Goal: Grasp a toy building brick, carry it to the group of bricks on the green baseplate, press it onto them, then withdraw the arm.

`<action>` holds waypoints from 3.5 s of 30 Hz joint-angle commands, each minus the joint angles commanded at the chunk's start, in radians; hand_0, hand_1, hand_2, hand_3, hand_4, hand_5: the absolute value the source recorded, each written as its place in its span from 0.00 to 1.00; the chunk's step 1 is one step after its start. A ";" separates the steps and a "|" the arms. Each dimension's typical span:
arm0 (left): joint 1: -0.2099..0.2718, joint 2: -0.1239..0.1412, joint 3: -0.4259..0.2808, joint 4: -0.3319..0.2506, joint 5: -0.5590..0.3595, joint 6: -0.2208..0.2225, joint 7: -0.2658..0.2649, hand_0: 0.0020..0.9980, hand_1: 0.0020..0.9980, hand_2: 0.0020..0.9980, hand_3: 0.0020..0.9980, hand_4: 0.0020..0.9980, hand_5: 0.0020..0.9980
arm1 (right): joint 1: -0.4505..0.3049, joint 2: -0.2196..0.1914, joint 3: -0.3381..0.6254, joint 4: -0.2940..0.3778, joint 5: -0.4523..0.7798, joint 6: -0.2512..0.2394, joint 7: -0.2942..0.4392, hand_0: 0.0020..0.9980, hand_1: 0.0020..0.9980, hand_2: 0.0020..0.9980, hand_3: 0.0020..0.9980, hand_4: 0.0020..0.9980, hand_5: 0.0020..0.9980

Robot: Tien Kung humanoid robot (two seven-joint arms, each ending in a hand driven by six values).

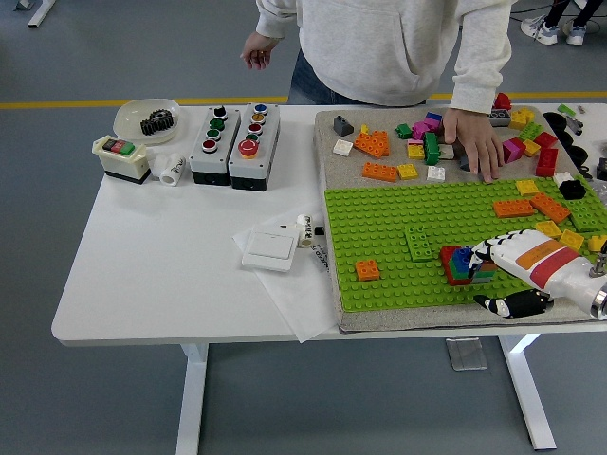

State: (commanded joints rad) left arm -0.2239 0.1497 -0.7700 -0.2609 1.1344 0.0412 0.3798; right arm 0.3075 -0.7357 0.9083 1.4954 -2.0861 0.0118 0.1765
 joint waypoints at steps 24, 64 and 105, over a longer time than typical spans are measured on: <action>0.014 -0.001 -0.011 -0.001 0.019 -0.008 0.005 0.77 0.77 0.73 0.60 0.68 0.60 | -0.027 -0.004 0.089 0.025 0.034 -0.017 0.010 0.70 0.70 0.72 0.58 0.73 0.39; 0.006 -0.009 0.008 0.001 -0.006 0.001 -0.012 0.77 0.77 0.73 0.60 0.68 0.60 | -0.025 0.141 0.313 -0.081 1.369 -0.047 -0.111 0.88 0.83 0.85 0.88 1.00 0.99; 0.026 -0.026 0.014 0.005 -0.012 0.013 -0.026 0.76 0.76 0.73 0.60 0.68 0.59 | -0.068 0.208 0.435 -0.139 1.544 0.076 -0.138 0.96 0.87 0.89 0.91 1.00 1.00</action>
State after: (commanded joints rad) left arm -0.1980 0.1234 -0.7558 -0.2559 1.1221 0.0546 0.3540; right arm 0.2391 -0.5274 1.3436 1.3567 -0.5424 0.0882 0.0380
